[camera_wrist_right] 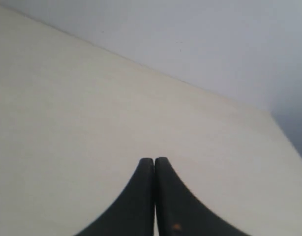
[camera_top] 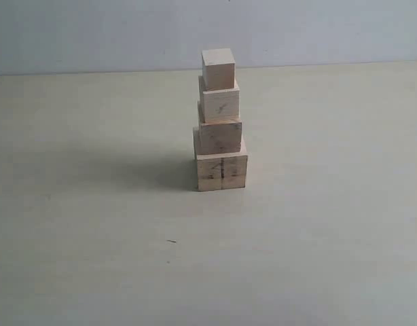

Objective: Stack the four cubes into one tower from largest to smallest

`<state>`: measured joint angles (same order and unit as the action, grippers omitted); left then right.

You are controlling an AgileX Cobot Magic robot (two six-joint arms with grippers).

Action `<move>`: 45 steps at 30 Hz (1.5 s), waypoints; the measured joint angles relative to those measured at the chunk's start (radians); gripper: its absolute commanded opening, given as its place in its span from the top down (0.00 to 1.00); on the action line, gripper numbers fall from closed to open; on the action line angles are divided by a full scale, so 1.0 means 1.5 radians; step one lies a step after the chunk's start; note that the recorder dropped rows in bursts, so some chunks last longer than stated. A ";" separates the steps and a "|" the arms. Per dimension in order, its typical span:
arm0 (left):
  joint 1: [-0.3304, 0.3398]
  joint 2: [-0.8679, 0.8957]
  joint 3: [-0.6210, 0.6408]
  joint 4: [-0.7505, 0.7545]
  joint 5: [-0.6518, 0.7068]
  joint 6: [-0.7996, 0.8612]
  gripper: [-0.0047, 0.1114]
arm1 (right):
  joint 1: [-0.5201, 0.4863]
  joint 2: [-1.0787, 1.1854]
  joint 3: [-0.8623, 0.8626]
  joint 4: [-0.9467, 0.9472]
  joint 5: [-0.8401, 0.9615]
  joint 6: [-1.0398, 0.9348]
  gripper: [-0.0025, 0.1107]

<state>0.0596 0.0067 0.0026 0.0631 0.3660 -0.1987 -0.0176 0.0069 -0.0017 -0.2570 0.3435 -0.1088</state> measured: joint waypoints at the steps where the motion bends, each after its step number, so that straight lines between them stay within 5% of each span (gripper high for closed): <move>1: 0.000 0.000 0.000 0.000 0.000 0.000 0.96 | 0.000 0.000 0.000 -0.002 -0.005 0.073 0.98; 5: 0.000 0.000 0.000 0.000 0.000 0.000 0.96 | 0.000 0.000 0.000 -0.044 0.015 0.372 0.98; 13: 0.000 0.000 0.000 0.000 0.000 0.000 0.96 | 0.041 0.000 0.000 -0.183 0.037 0.450 0.98; 20: 0.000 0.000 0.000 0.000 0.000 0.000 0.96 | 0.053 0.000 0.000 -0.153 -0.024 0.439 0.98; 26: 0.000 0.000 0.000 0.000 0.000 0.000 0.96 | 0.034 0.000 0.000 0.071 -0.017 0.165 0.98; 45: 0.000 0.000 0.000 0.000 0.000 0.000 0.96 | 0.023 0.000 0.000 0.098 -0.008 0.161 0.98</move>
<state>0.0596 0.0067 0.0026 0.0631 0.3660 -0.1987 0.0177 0.0064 -0.0017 -0.1102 0.3319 0.1323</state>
